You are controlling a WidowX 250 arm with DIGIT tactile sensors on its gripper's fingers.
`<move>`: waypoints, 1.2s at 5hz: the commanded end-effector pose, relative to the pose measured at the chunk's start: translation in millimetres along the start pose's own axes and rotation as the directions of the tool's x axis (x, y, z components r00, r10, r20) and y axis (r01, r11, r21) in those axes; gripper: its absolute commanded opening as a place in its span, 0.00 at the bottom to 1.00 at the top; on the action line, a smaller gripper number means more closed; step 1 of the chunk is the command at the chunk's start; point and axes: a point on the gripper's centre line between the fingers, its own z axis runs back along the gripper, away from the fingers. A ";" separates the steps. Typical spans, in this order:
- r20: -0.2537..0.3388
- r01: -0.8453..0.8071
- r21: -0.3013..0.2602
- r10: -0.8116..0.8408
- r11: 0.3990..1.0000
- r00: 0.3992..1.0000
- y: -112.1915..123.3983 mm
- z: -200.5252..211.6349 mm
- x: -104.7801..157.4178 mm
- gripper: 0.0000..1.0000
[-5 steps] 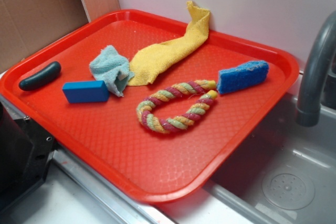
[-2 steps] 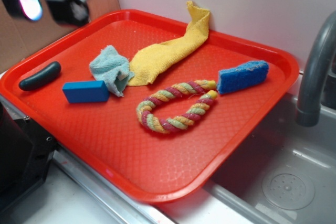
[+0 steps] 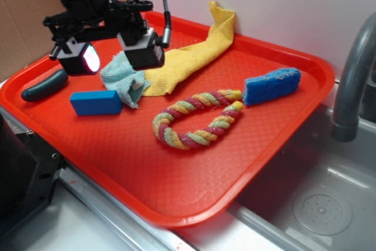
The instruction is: Grab the multicolored rope.
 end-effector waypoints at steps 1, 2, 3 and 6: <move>0.010 -0.003 -0.014 0.003 1.000 1.000 -3.0 4.2 9.0 1.00; -0.024 0.055 -0.004 -0.056 0.998 0.998 -19.2 -29.5 5.3 1.00; -0.092 0.073 0.039 -0.069 0.997 0.993 -22.4 -80.8 1.2 1.00; -0.125 0.140 0.080 -0.130 0.987 0.984 -13.6 -101.8 -1.8 0.00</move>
